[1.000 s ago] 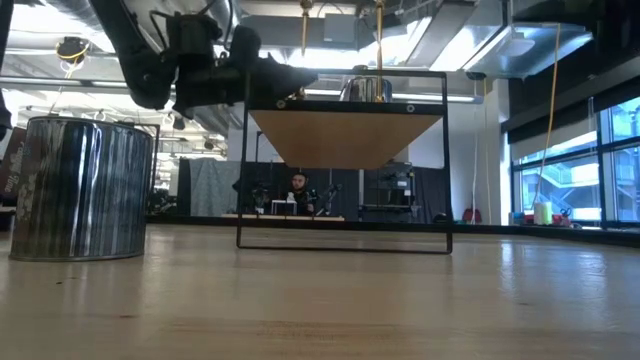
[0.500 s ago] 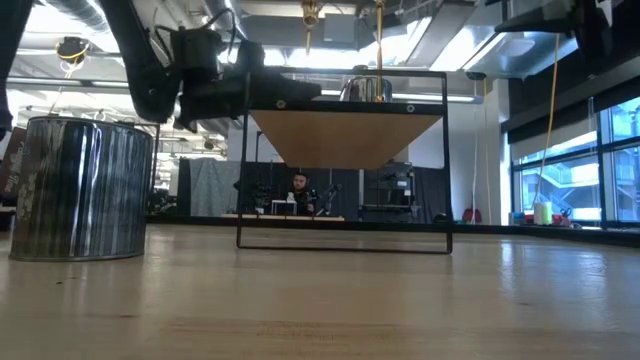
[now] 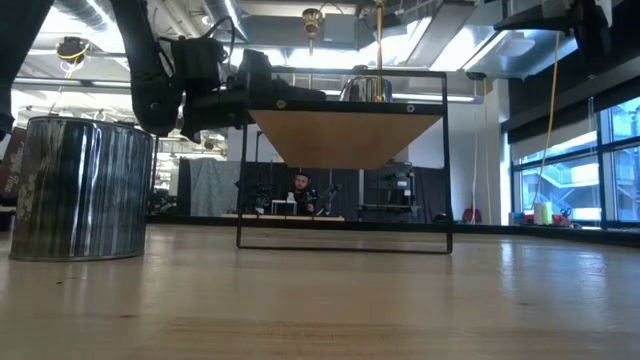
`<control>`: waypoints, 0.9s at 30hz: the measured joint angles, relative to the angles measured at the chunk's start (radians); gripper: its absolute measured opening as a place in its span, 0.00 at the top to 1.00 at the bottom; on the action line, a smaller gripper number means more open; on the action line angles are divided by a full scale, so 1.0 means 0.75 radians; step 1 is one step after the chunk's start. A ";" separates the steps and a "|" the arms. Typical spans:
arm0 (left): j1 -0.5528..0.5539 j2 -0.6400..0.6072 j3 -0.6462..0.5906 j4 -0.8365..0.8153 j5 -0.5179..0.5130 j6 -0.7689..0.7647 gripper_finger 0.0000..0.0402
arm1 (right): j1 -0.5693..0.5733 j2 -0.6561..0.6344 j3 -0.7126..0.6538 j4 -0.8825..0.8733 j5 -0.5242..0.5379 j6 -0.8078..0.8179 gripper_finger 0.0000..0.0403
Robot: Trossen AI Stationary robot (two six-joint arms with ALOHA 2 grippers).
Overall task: Pick & Place candle stick holders
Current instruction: Put the gold candle holder on the shelf
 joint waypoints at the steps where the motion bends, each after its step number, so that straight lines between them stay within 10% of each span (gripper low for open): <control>1: -0.001 0.000 0.000 0.000 -0.009 0.009 0.95 | 0.000 0.000 0.000 0.000 0.000 -0.001 0.57; 27: -0.001 -0.001 0.000 -0.039 0.007 -0.089 0.92 | 0.000 0.000 0.001 -0.003 -0.005 -0.001 0.57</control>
